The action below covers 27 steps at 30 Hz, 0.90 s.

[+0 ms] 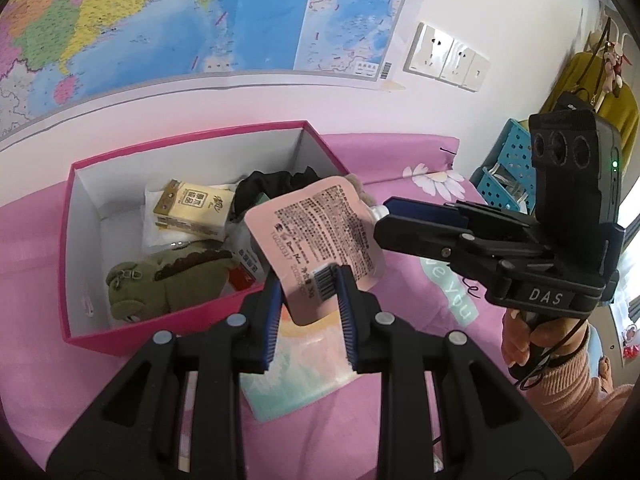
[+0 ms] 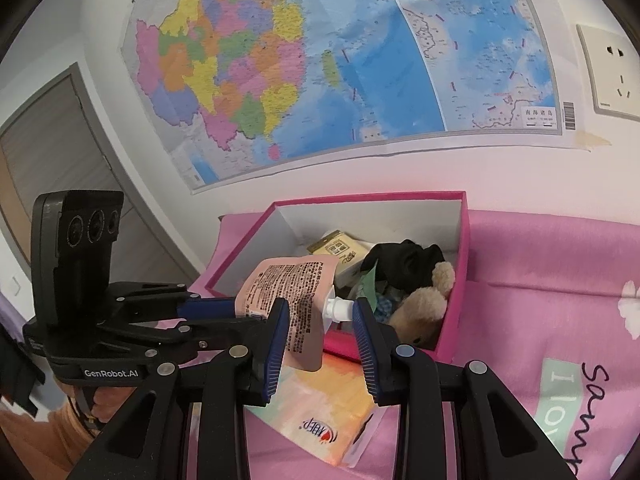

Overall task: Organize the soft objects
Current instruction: 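Lower the peach pouch into the pink box and open the right tool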

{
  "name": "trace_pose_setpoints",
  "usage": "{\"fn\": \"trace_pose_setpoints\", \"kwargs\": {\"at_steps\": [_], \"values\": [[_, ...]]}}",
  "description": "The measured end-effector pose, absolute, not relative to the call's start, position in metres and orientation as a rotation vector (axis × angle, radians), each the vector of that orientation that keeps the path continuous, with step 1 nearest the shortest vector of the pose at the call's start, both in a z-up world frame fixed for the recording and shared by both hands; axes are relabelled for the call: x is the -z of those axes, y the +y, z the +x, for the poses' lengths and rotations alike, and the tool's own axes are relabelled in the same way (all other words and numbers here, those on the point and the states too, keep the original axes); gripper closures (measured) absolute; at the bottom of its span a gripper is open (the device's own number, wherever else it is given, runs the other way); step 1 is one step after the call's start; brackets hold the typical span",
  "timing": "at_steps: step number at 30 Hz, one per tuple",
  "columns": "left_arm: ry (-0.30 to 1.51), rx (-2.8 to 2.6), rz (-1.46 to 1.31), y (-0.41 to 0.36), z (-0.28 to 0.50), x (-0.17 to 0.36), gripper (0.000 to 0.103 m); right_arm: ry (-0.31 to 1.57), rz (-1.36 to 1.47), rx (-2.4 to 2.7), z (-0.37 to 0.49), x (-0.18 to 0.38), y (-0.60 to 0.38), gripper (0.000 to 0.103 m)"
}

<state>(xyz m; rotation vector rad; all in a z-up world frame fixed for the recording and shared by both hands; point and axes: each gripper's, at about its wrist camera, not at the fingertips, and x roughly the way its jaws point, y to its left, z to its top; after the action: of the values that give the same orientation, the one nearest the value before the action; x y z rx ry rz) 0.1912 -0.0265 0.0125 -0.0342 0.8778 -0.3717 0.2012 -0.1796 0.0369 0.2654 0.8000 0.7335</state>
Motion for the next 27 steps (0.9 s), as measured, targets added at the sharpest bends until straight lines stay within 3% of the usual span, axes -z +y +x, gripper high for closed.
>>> {"fn": "trace_pose_setpoints", "kwargs": {"at_steps": [27], "values": [[0.952, 0.282, -0.045, -0.024, 0.241, 0.003, 0.075, 0.84, 0.27, -0.68, 0.247, -0.02, -0.17, 0.07]]}}
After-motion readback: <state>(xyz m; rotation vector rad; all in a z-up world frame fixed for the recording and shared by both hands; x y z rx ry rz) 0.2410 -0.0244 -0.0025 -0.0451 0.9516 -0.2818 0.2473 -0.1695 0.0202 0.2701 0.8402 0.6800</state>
